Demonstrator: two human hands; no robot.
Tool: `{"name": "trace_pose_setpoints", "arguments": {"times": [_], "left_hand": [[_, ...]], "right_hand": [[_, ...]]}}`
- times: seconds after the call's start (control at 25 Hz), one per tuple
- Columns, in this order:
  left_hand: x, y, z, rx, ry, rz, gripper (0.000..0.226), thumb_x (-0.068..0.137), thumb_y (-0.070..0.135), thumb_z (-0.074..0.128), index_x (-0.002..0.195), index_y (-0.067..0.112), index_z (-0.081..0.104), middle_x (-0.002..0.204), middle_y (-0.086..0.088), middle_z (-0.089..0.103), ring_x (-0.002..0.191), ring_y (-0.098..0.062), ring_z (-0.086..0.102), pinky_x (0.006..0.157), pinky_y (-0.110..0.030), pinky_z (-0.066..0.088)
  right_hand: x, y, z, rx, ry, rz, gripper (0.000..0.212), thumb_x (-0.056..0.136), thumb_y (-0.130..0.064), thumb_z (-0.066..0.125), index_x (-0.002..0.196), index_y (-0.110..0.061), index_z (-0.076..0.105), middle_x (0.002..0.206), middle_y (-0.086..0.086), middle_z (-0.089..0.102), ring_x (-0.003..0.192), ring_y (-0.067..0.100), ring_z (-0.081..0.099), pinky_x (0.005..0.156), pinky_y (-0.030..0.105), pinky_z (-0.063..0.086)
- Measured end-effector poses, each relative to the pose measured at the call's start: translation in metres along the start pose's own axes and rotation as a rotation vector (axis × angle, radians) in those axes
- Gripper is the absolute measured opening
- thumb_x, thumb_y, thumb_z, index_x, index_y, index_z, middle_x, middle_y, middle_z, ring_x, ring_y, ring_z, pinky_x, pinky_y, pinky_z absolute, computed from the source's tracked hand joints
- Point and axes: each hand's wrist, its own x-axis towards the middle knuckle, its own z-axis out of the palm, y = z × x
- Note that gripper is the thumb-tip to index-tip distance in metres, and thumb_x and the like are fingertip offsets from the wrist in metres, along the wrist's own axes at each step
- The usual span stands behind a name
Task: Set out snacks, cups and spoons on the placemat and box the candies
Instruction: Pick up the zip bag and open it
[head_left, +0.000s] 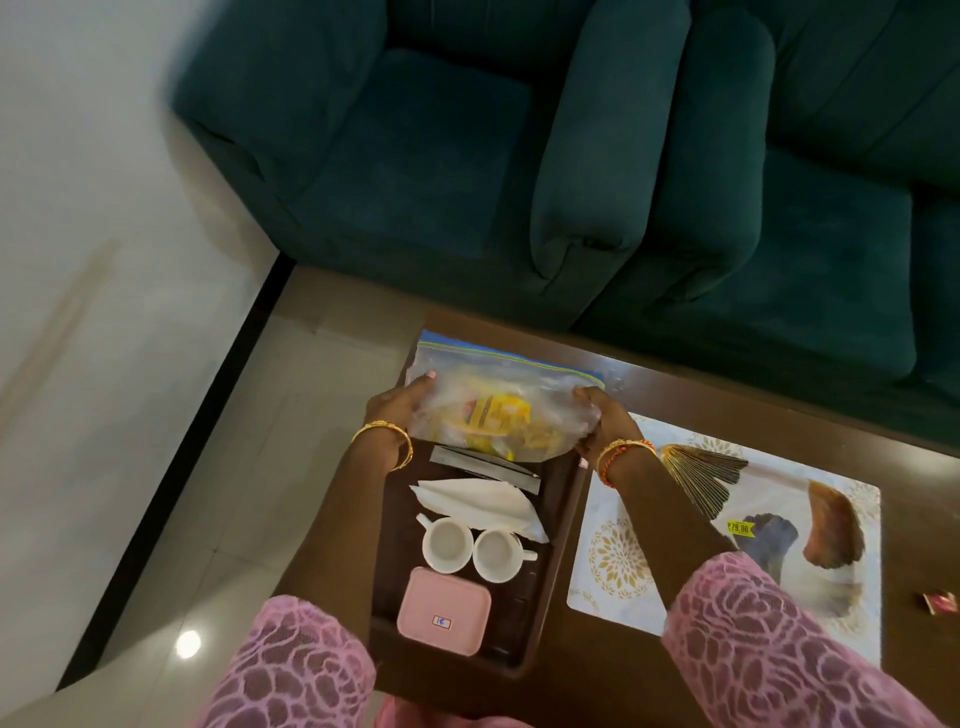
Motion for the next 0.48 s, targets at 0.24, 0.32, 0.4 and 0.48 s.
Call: {"name": "trace_pose_setpoints", "arguments": {"times": [0.24,0.32,0.4,0.48], "left_hand": [[-0.05,0.032,-0.001,0.041,-0.251,0.296,0.017,0.077,0.016,0.073,0.093,0.013,0.07,0.104,-0.014,0.072,0.098,-0.029,0.068,0.092,-0.041,0.052],[-0.081,0.044,0.005,0.048,-0.335,0.353,0.016,0.078,0.016,0.071,0.093,0.016,0.07,0.098,-0.009,0.076,0.091,-0.023,0.072,0.083,-0.035,0.057],[-0.119,0.054,0.011,0.033,-0.483,0.388,0.014,0.081,0.021,0.067,0.094,0.018,0.071,0.095,-0.008,0.076,0.083,-0.016,0.073,0.07,-0.027,0.059],[-0.158,0.058,0.017,-0.034,-0.756,0.304,0.033,0.084,0.044,0.059,0.096,0.017,0.074,0.096,-0.005,0.076,0.087,-0.013,0.072,0.072,-0.026,0.059]], "right_hand": [[-0.053,-0.036,-0.017,-0.033,-0.166,-0.477,0.019,0.08,0.003,0.061,0.082,-0.015,0.064,0.073,-0.004,0.073,0.07,0.01,0.069,0.059,0.02,0.055],[-0.073,-0.044,-0.035,-0.108,-0.173,-0.611,0.031,0.077,0.013,0.059,0.085,-0.017,0.062,0.085,0.003,0.068,0.08,0.016,0.065,0.071,0.027,0.056],[-0.094,-0.053,-0.058,-0.115,-0.122,-0.704,0.042,0.074,0.022,0.049,0.082,-0.018,0.062,0.082,0.004,0.063,0.075,0.015,0.062,0.064,0.021,0.057],[-0.111,-0.063,-0.08,-0.012,-0.037,-0.715,0.05,0.073,0.025,0.035,0.075,-0.017,0.062,0.072,0.003,0.06,0.066,0.014,0.057,0.052,0.015,0.052]]}}
